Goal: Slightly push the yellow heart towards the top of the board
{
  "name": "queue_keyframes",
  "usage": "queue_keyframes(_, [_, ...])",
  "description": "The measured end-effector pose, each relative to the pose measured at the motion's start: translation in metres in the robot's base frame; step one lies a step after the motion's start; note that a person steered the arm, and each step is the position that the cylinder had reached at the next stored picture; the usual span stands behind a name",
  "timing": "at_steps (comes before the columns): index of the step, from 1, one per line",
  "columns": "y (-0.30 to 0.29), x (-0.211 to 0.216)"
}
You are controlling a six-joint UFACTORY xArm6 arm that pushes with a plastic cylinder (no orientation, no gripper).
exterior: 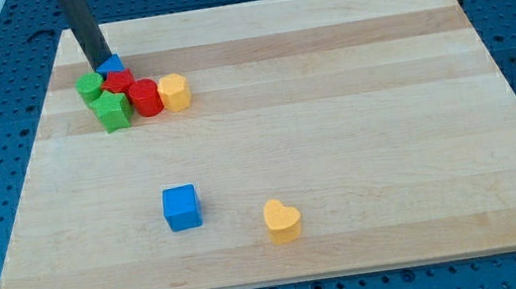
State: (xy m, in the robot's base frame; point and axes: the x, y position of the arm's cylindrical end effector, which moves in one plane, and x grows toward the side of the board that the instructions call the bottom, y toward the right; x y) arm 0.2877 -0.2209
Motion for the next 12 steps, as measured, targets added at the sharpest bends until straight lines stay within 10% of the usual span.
queue_keyframes(3, [0.143, -0.082])
queue_keyframes(5, [0.311, 0.011])
queue_keyframes(9, [0.291, 0.331])
queue_keyframes(12, [0.206, 0.278])
